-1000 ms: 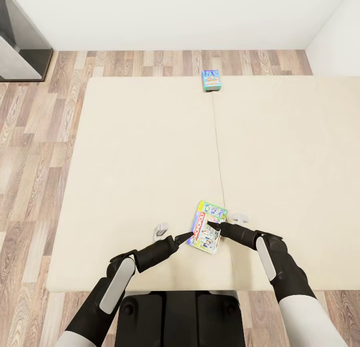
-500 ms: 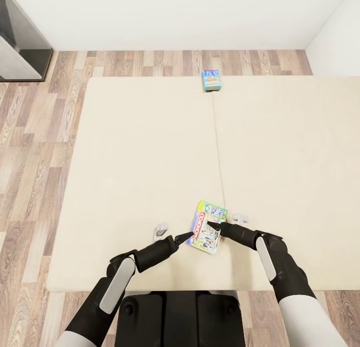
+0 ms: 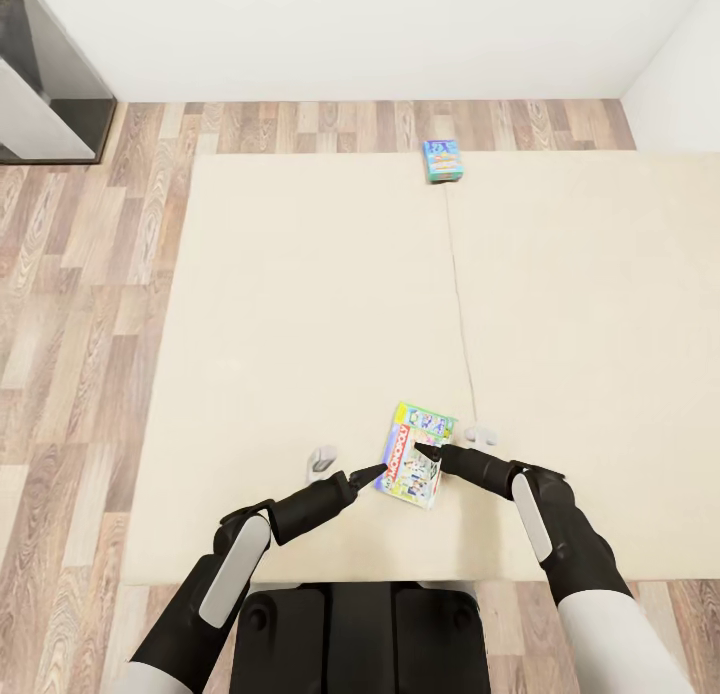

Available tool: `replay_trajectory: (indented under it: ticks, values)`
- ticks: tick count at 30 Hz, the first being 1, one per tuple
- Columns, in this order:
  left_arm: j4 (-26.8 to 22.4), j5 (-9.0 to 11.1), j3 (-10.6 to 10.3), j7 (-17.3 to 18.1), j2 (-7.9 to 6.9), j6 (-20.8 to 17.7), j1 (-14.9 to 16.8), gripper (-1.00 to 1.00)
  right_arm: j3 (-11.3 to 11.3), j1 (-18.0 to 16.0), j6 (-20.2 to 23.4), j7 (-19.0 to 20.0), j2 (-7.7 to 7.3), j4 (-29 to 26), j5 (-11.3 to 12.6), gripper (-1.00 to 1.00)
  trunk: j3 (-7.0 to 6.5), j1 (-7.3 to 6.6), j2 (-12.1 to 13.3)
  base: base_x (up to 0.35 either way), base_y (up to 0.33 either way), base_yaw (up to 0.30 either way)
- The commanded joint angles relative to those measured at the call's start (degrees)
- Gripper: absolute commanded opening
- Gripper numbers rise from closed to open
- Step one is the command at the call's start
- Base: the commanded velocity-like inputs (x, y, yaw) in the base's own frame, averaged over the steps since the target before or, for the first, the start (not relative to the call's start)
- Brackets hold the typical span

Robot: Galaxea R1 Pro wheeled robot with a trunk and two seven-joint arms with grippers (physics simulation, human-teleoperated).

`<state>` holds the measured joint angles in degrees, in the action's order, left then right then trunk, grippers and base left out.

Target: Put all the toys in the child's room - the three board games (two on the bed and one on the table), the two jigsaw puzzles on the table, and the tennis ball on the table - inside the toy box on the table in the child's room.

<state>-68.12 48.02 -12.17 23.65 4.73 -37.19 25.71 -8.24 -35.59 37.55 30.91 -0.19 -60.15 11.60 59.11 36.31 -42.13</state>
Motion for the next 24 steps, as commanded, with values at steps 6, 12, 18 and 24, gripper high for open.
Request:
replay_trajectory:
  ticks: [6,12,18,24]
  values:
    - [0.01,0.32,0.04,-0.01,0.01,-0.35,0.03,1.0,-0.11,-0.01,0.42,0.11,0.02,-0.05,0.27,1.0,0.03,0.01,-0.04,0.0,0.199,0.0]
    - [0.01,0.32,0.04,-0.01,0.01,-0.35,0.01,1.0,-0.11,-0.01,0.42,0.11,0.02,-0.05,0.27,1.0,0.03,0.01,-0.04,0.0,0.088,0.0]
    - [-0.02,0.32,0.04,-0.01,0.01,-0.34,0.0,1.0,-0.11,-0.01,0.42,0.11,0.02,-0.05,0.27,1.0,0.03,0.01,-0.04,0.0,0.033,0.0]
    - [-0.03,0.32,0.04,-0.01,0.01,-0.34,0.01,1.0,-0.11,-0.01,0.42,0.11,0.02,-0.05,0.27,1.0,0.03,0.01,-0.04,0.0,0.013,0.0]
